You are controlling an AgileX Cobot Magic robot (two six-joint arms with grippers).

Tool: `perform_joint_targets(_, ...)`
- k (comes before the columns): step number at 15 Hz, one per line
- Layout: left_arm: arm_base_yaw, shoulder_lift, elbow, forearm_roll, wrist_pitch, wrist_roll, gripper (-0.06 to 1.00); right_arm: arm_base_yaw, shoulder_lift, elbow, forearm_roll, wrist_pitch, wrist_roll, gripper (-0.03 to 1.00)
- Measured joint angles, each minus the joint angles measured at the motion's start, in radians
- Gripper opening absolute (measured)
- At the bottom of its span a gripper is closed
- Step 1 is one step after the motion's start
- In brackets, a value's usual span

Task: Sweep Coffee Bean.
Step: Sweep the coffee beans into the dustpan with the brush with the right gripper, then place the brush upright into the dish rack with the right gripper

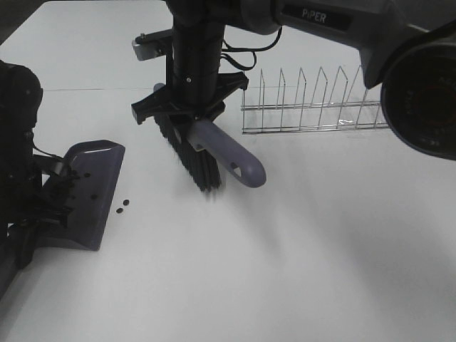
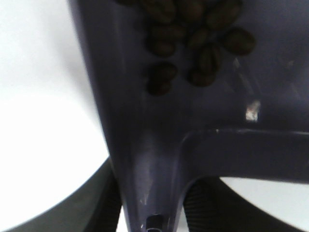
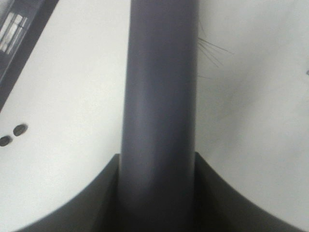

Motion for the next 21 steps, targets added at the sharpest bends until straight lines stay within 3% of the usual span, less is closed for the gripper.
perform_joint_targets(4,0.001,0.007,0.000,-0.013,0.002,0.016,0.34,0.064,0.072,0.007,0.103,-0.090,0.006,0.31)
perform_joint_targets(7,0.003,0.007,0.000,-0.019,0.001,0.027,0.34,0.064,0.128,0.005,0.343,-0.156,-0.005,0.31)
perform_joint_targets(8,0.003,0.007,0.000,-0.020,0.001,0.029,0.34,0.060,0.135,0.005,0.377,-0.161,-0.017,0.31)
perform_joint_targets(9,0.004,0.007,0.000,-0.021,0.001,0.030,0.34,0.036,0.144,0.006,0.539,-0.181,-0.098,0.31)
perform_joint_targets(13,0.006,0.007,0.000,-0.029,0.000,0.042,0.34,-0.064,0.144,0.004,0.871,-0.177,-0.260,0.30)
perform_joint_targets(15,0.006,0.007,0.000,-0.029,0.000,0.049,0.34,-0.095,0.129,0.003,0.896,-0.172,-0.285,0.30)
perform_joint_targets(16,0.006,0.007,0.000,-0.029,0.000,0.051,0.34,-0.111,0.109,0.002,0.858,-0.162,-0.285,0.30)
perform_joint_targets(19,0.010,-0.006,0.001,-0.049,-0.009,0.070,0.34,-0.115,0.022,0.001,0.582,-0.074,-0.231,0.30)
perform_joint_targets(21,0.035,-0.016,0.002,-0.082,-0.022,0.082,0.34,-0.114,-0.046,0.001,0.409,0.049,-0.204,0.30)
